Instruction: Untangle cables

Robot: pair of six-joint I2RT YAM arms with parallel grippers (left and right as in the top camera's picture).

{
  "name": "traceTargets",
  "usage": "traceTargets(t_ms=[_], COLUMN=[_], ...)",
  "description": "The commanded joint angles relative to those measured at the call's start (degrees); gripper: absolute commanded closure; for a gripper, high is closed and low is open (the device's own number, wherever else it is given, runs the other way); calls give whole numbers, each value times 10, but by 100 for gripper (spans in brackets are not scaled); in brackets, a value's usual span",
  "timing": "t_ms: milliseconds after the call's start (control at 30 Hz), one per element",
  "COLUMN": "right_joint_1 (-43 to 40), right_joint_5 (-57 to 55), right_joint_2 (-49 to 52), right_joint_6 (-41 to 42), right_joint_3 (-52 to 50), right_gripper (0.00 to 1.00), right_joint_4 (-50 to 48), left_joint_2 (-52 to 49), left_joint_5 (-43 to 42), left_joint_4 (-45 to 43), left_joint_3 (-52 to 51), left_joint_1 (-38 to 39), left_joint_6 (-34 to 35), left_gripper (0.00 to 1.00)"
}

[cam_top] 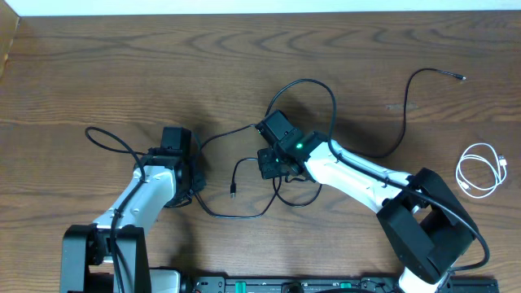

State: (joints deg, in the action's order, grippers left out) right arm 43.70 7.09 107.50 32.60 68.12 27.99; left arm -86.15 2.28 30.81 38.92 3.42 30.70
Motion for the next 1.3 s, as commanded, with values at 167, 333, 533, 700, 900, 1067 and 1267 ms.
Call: traceTargets(t_ms=[167, 333, 533, 700, 900, 1067, 1267], right_joint_1=[3, 3, 4, 4, 4, 4, 4], right_joint_5=[1, -12, -11, -11, -12, -11, -11], right_joint_2=[-15, -15, -15, -15, -15, -15, -15], right_joint_6=[-1, -1, -1, -1, -1, -1, -1], right_joint_3=[5, 5, 5, 5, 5, 5, 5], right_gripper=[99, 30, 99, 89, 60, 99, 60], right_joint_4=[1, 1, 1, 1, 0, 1, 0], left_joint_2=[-19, -19, -19, -19, -19, -19, -19], left_joint_5=[12, 12, 12, 12, 12, 12, 12], left_joint_4=[2, 2, 2, 2, 2, 2, 2], left_joint_3=[-21, -21, -21, -21, -21, -21, -21], left_joint_1=[-2, -2, -2, -2, -2, -2, -2], left_joint_6=[5, 5, 5, 5, 5, 5, 5], left_gripper=[61, 61, 61, 61, 61, 61, 45])
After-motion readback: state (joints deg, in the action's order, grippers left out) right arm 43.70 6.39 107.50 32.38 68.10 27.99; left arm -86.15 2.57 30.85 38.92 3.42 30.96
